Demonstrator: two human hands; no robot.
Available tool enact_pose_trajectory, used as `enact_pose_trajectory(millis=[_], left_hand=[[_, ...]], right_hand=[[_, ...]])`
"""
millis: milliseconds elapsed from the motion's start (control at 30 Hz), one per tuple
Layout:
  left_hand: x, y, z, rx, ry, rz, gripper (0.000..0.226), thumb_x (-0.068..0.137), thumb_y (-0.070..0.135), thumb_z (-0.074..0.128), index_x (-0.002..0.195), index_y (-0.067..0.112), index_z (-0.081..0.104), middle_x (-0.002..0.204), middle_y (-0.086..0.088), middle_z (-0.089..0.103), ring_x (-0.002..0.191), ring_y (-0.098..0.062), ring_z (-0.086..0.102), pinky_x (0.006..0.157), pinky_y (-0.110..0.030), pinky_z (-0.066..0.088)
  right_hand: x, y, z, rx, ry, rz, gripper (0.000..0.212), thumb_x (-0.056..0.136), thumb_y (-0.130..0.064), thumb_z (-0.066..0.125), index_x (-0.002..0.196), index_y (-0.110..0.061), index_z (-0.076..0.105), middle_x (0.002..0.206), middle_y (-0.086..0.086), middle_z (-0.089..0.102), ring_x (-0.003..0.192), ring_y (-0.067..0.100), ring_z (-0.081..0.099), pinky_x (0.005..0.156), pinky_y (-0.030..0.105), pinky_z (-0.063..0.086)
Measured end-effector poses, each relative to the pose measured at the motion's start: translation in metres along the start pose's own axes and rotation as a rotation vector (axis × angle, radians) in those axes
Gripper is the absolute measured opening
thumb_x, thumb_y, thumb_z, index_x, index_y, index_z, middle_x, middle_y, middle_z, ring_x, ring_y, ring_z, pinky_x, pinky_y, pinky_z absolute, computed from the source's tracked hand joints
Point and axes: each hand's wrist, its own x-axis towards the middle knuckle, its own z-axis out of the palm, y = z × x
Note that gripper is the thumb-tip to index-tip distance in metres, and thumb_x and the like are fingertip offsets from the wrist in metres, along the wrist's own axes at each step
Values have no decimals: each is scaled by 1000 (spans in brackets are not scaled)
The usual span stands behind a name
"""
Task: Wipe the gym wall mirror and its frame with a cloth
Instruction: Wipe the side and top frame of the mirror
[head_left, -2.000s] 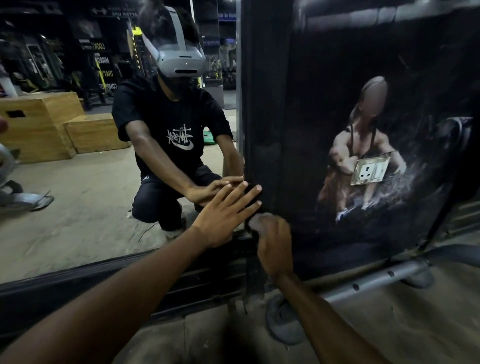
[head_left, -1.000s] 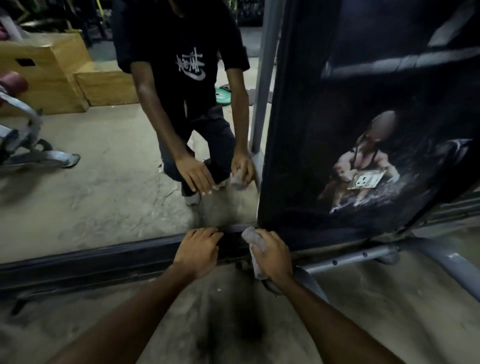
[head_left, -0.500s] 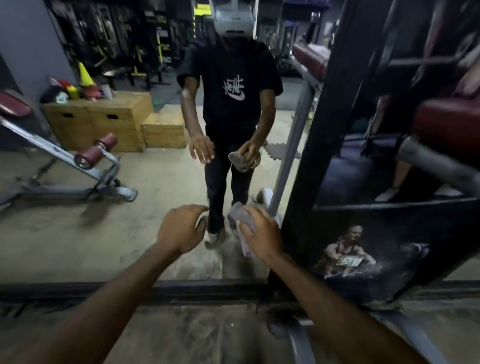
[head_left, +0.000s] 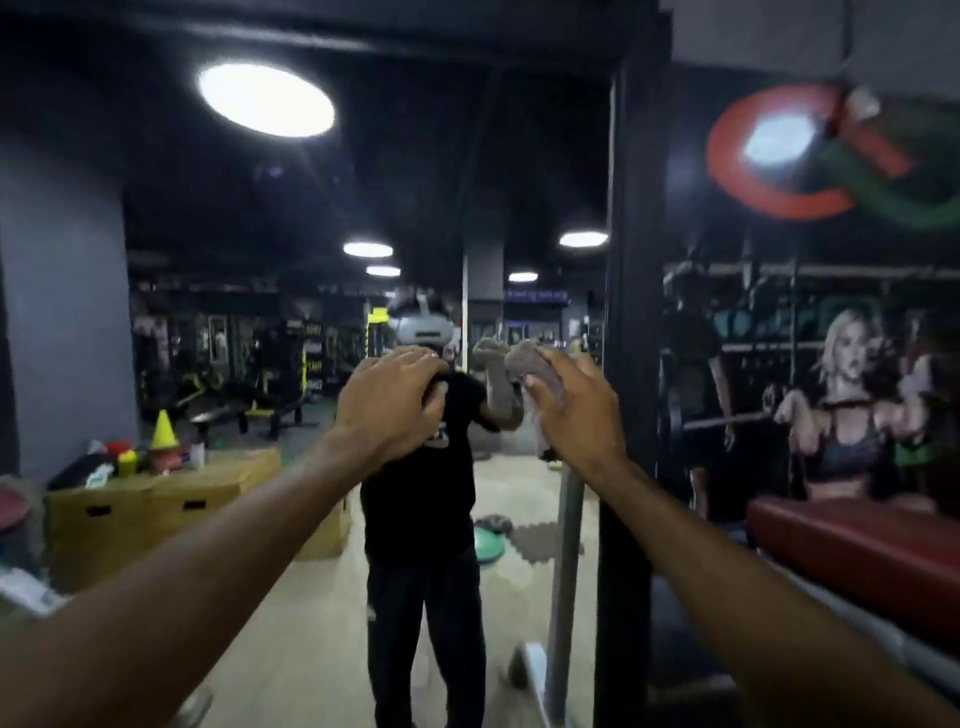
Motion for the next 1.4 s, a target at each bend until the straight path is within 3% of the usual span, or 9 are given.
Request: enact_pose_trajectory(millis=[167, 500, 633, 833, 967, 1100, 1200, 1300, 1400], left_hand=[[90, 21, -19, 26, 135, 108, 26, 97, 38, 51, 112, 29, 70, 116, 7, 72, 110, -19, 64, 99, -41, 45], [264, 48, -36, 187, 361, 212, 33, 100, 40, 48, 125, 27, 66, 122, 7, 70, 110, -15, 64, 96, -38, 45], [322, 52, -38, 222, 406, 191, 37, 100, 38, 50, 132, 25, 61, 132, 5, 65, 117, -16, 60, 101, -39, 42], [401, 59, -47, 318, 490, 178, 50, 101, 41, 48, 147, 24, 42, 149, -1, 44, 138, -22, 42, 111, -46, 34], [434, 54, -51, 321, 471, 124, 56, 102, 45, 44, 153, 26, 33, 156, -4, 34, 145, -25, 31, 116, -51, 27], [447, 35, -42, 312, 513, 142, 52, 104, 48, 36, 154, 31, 33, 158, -1, 34, 145, -24, 28, 119, -55, 23], [447, 27, -37, 311, 536, 180, 54, 105, 49, 34, 157, 33, 28, 162, 0, 29, 149, -22, 23, 122, -53, 19], [445, 22, -37, 329, 528, 209, 57, 105, 50, 31, 159, 33, 24, 165, 0, 25, 151, -22, 18, 122, -52, 16], [444, 19, -39, 357, 520, 226, 57, 105, 51, 30, 159, 33, 23, 165, 0, 24, 151, -21, 18, 122, -51, 16]], right_hand=[[71, -12, -36, -39, 162, -48, 37, 98, -32, 67, 134, -25, 62, 112, -7, 55, 95, 9, 54, 83, 22, 40], [244, 8, -97, -134, 382, -180, 34, 96, -33, 66, 130, -26, 61, 115, 3, 61, 102, 22, 61, 85, 27, 41], [311, 23, -115, -155, 441, -214, 33, 97, -35, 63, 129, -26, 60, 115, 7, 61, 105, 29, 62, 90, 37, 47], [400, 28, -132, -109, 537, -242, 34, 97, -33, 64, 130, -26, 64, 111, 5, 52, 101, 29, 60, 82, 28, 38], [442, 22, -138, -117, 601, -302, 32, 97, -28, 64, 127, -21, 65, 115, 3, 40, 95, 23, 53, 82, 26, 39], [469, 22, -118, -317, 559, -271, 33, 98, -26, 60, 130, -19, 54, 132, 12, 47, 122, 35, 45, 94, 44, 41], [468, 23, -101, -378, 531, -249, 40, 103, -37, 48, 137, -17, 45, 143, 11, 47, 128, 37, 42, 103, 49, 35], [464, 25, -99, -390, 532, -334, 35, 106, -36, 40, 133, -18, 53, 138, 9, 55, 123, 36, 49, 101, 47, 40], [463, 29, -111, -329, 548, -422, 25, 101, -33, 51, 120, -28, 68, 118, 2, 69, 110, 29, 62, 90, 34, 46]])
